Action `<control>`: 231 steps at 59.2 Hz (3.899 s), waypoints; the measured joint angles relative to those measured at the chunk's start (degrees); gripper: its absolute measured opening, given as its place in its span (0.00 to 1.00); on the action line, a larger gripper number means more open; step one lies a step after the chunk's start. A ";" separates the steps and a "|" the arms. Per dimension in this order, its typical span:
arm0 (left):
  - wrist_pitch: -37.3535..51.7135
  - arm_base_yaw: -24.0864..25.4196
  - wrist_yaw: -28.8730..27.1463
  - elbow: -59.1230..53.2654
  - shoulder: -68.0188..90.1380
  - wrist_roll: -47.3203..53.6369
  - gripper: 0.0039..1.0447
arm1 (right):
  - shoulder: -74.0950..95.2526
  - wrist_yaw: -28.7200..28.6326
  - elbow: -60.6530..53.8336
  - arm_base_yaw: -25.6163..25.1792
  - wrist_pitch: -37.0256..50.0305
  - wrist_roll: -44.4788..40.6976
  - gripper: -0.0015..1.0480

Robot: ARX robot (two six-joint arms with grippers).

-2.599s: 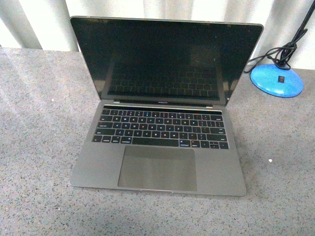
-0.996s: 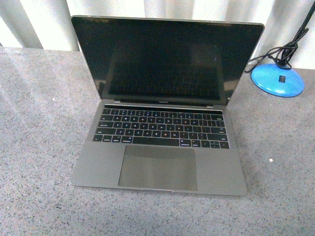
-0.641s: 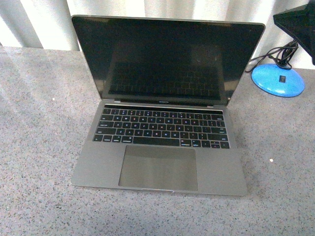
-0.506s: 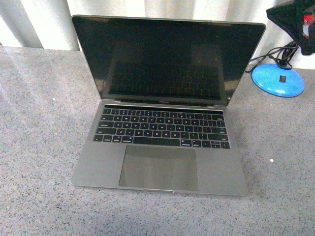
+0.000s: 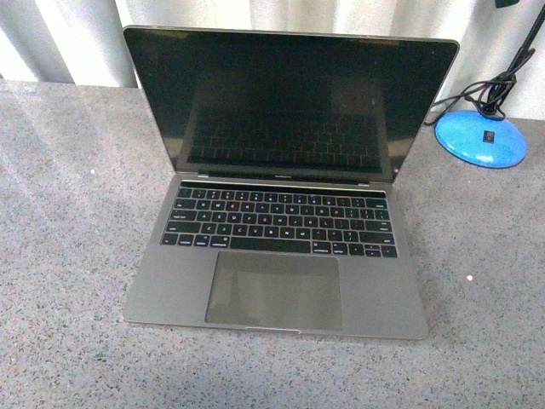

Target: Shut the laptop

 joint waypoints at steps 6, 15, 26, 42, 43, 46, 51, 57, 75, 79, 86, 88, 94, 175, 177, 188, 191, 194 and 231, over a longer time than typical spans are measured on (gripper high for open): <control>-1.51 -0.61 0.98 0.42 0.66 0.90 0.06 | 1.25 -0.70 0.35 0.59 0.00 -0.07 0.01; -3.52 -1.22 1.92 0.50 0.77 2.12 0.03 | 3.50 -0.66 0.96 0.87 0.02 -0.63 0.01; -4.98 -1.64 3.93 0.37 0.77 3.04 0.03 | 4.92 -0.81 1.66 1.27 0.04 -1.27 0.01; -6.67 -1.66 4.46 -0.24 1.57 1.79 0.03 | 5.57 -0.96 2.47 1.84 0.11 -1.66 0.01; -6.67 -1.66 4.46 -0.31 1.70 1.51 0.03 | 5.57 -0.96 2.47 1.86 0.11 -1.66 0.01; -6.64 -1.66 4.46 -0.50 2.10 1.11 0.03 | 5.57 -1.01 2.47 1.88 0.11 -1.77 0.01; -6.19 -1.66 4.46 -1.01 2.82 0.37 0.03 | 5.64 -1.05 2.47 1.88 0.11 -1.95 0.01; -5.01 -1.99 4.44 -1.60 3.76 -0.57 0.03 | 6.03 -1.31 2.78 1.73 0.11 -2.08 0.01; -4.42 -2.78 4.50 -1.70 4.68 -1.36 0.03 | 8.61 -1.70 2.10 0.96 1.53 -1.90 0.01; -4.39 -2.78 4.46 -1.70 4.68 -1.38 0.03 | 9.16 -1.77 1.64 0.96 1.79 -1.90 0.01; -4.04 -2.73 4.48 -1.70 4.68 -1.42 0.03 | 9.44 -1.77 1.18 1.01 2.12 -1.92 0.01; -4.02 -2.73 4.48 -1.75 4.68 -1.42 0.03 | 9.53 -1.77 1.14 1.03 2.32 -1.95 0.01; -3.85 -2.73 4.46 -2.16 4.68 -1.57 0.03 | 9.75 -1.77 1.14 1.03 2.49 -1.92 0.01; 0.55 -3.80 2.25 -13.70 -0.07 -5.44 0.03 | 6.01 -1.57 -8.00 3.15 4.76 -1.07 0.01; 0.68 -3.85 2.16 -14.03 -0.07 -5.62 0.03 | 5.88 -1.55 -8.50 3.23 4.94 -0.96 0.01; 1.29 -4.07 1.66 -15.76 -0.09 -6.60 0.03 | 5.33 -1.31 -11.08 4.00 5.88 -0.48 0.01; 1.42 -4.11 1.62 -16.13 -0.17 -6.78 0.03 | 5.11 -1.18 -11.72 4.22 6.19 -0.39 0.01; 1.62 -4.13 1.62 -16.44 -0.22 -6.82 0.03 | 5.01 -1.07 -12.26 4.37 6.43 -0.33 0.01; 4.17 -6.56 0.46 -21.99 -1.88 -10.43 0.03 | 4.90 -0.70 -14.53 4.74 7.52 -0.33 0.01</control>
